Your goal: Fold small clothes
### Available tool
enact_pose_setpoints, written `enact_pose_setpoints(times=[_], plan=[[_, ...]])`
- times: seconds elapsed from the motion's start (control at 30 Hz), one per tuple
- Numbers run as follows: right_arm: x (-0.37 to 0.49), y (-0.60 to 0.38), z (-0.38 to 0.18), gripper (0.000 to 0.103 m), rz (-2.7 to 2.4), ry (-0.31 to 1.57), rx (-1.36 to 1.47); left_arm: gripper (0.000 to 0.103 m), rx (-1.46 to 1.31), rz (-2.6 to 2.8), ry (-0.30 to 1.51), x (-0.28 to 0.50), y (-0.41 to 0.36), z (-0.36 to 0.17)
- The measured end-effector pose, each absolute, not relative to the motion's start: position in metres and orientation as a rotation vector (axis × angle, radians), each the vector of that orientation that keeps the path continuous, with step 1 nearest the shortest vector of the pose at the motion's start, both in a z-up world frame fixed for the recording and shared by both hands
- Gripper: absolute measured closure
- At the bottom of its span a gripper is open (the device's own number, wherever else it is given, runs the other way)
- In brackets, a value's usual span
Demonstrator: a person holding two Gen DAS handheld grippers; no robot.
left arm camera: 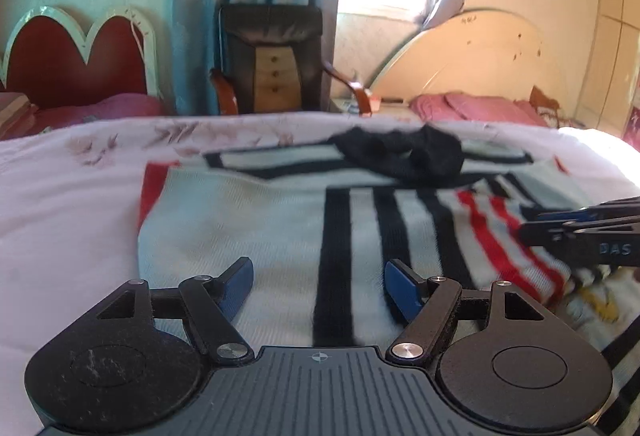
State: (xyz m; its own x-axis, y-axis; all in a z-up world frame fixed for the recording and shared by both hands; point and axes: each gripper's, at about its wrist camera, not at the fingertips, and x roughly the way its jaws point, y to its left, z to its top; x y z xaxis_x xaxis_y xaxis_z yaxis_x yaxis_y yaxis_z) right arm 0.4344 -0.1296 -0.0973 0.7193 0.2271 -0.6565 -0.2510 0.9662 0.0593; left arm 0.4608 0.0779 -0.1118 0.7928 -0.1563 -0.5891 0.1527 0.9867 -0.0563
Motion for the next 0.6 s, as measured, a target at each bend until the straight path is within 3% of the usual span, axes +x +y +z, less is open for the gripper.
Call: enact_pose_setpoints(times=[0.6], plan=[[0.402, -0.194, -0.107, 0.075, 0.237, 0.756, -0.055, 0.026, 0.049, -0.034, 0.665, 0.443, 0.071, -0.11]])
